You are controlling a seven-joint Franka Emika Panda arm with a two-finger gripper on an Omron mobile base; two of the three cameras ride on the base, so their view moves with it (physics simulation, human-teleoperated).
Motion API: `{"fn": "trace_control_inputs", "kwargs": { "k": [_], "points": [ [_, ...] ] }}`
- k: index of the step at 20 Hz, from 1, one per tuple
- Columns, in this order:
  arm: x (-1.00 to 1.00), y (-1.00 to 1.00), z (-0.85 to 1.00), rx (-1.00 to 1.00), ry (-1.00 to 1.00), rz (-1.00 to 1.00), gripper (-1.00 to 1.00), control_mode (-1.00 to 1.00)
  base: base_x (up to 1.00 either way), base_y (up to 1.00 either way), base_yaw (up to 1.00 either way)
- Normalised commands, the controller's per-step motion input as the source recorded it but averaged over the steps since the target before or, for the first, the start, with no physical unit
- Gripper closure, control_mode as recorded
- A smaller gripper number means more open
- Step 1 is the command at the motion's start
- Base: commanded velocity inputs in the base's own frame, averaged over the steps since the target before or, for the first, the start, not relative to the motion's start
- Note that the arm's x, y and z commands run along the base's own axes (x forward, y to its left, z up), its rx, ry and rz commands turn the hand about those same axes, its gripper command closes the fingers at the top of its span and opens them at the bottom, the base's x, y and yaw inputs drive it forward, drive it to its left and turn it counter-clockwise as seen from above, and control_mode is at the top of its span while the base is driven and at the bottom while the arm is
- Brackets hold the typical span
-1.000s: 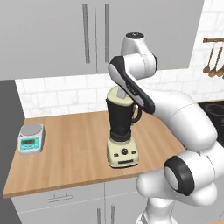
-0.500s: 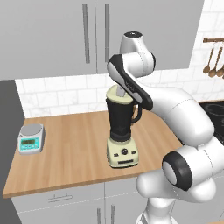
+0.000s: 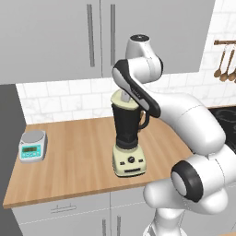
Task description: Close the lid blender by securely placing the lid on top.
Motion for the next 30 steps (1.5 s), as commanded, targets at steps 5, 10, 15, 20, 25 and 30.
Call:
{"fn": "trace_control_inputs", "kwargs": {
  "k": [5,10,15,20,25,30],
  "points": [
    [0.3,0.0,-0.13,0.0,0.01,0.0,1.0,-1.0,0.0,0.0,0.0],
    [0.11,0.0,-0.21,0.0,0.14,0.0,1.0,-1.0,0.0,0.0,0.0],
    [0.0,0.0,-0.31,-0.01,0.06,0.0,1.0,-1.0,0.0,0.0,0.0],
    [0.0,-0.16,-0.45,-0.03,0.0,0.0,1.0,-1.0,0.0,0.0,0.0],
    [0.0,-0.31,-0.19,-0.08,-0.08,0.0,1.0,-1.0,0.0,0.0,0.0],
    [0.04,-0.06,-0.03,-0.09,-0.07,0.0,1.0,-1.0,0.0,0.0,0.0]
  ]
}}
